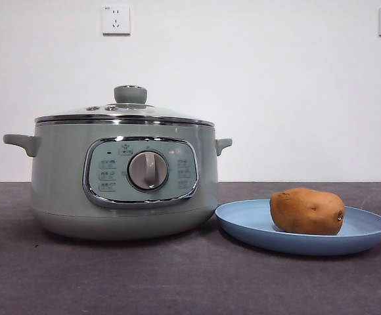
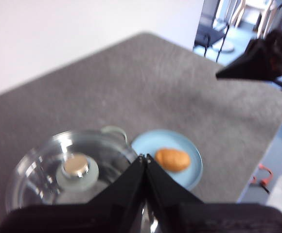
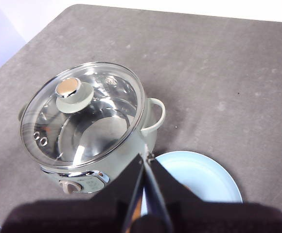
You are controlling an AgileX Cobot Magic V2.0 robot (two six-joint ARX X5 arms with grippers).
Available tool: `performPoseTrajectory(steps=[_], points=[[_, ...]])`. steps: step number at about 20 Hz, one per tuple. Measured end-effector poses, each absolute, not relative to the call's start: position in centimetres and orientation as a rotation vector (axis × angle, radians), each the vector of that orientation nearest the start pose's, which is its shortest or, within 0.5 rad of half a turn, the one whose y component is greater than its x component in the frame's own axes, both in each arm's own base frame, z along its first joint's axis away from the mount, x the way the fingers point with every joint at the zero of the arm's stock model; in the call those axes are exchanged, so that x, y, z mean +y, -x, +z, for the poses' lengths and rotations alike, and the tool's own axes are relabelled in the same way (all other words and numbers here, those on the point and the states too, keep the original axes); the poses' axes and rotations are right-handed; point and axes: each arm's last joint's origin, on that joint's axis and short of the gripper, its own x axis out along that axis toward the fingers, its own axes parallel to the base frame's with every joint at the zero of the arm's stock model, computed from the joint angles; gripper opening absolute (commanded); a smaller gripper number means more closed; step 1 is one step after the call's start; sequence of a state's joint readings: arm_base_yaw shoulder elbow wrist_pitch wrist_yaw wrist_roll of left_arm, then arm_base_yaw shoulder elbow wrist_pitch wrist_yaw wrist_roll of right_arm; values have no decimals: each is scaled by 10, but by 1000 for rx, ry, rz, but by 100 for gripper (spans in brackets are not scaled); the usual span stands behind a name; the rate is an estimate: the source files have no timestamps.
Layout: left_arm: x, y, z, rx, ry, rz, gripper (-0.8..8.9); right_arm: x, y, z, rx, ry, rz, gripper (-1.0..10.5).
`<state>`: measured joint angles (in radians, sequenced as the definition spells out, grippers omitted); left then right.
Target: Take the potato out from the steamer,put the potato on the plate,close the lid
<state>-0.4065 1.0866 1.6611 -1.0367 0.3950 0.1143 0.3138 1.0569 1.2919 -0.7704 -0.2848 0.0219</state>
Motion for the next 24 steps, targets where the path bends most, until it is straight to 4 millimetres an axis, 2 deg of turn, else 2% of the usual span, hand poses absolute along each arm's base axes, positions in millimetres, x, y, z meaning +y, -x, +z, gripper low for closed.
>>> performPoseTrajectory(steps=[6,12,15,17,20,24], points=[[-74,-143,474,475,-107,-812,-4,68,-185,400,550,-13,578,-1],[-70,-139,475,471,-123,-763,-4,69,-185,400,550,-13,578,-1],[-59,-122,481,360,-120,-739,-4,68,-185,400,550,-13,578,-1],[-53,-116,476,229,-109,-739,-4,68,-185,400,550,-13,578,-1],[-46,-113,434,113,-72,-727,-4,68,-185,400,550,-13,578,-1],[-35,-111,343,41,20,-639,-4,68,-185,400,550,-13,578,-1]])
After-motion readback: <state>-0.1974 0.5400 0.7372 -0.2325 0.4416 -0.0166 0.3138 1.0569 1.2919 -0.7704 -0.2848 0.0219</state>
